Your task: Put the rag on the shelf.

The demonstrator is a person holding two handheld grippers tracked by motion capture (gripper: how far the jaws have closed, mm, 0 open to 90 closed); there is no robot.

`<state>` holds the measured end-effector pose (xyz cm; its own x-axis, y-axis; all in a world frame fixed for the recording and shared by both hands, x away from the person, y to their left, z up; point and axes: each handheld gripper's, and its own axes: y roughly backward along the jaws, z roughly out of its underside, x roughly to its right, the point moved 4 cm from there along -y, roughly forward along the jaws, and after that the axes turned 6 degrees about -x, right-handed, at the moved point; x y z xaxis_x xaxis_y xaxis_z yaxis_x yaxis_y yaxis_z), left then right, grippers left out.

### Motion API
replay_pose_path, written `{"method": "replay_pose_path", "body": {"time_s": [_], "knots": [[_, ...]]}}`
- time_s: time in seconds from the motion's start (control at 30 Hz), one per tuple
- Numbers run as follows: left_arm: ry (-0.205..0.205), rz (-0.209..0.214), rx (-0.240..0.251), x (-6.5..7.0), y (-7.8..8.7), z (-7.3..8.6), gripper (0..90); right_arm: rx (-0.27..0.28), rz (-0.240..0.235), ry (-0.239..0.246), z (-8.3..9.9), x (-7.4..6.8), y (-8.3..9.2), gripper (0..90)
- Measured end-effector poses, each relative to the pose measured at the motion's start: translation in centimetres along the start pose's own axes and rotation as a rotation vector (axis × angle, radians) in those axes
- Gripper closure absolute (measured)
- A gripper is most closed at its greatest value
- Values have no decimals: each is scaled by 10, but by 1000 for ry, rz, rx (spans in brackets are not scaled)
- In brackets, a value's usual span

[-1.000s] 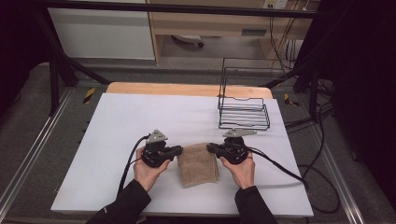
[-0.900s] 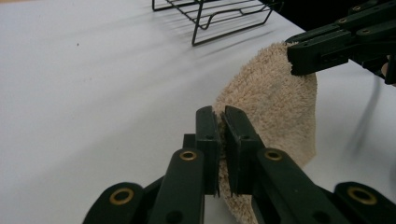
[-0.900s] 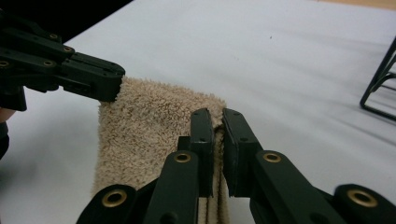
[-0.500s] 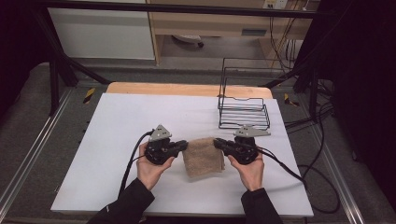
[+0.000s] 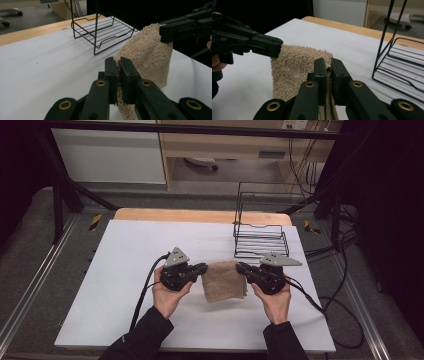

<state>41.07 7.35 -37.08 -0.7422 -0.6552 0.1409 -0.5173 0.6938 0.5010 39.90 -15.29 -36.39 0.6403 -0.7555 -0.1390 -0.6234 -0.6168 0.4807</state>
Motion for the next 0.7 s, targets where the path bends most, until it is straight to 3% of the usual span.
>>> {"method": "replay_pose_path", "body": {"time_s": [0.7], "knots": [[-31,-19,123,6,-4,-43,844,142,70,18,-32,9,28,838]]}}
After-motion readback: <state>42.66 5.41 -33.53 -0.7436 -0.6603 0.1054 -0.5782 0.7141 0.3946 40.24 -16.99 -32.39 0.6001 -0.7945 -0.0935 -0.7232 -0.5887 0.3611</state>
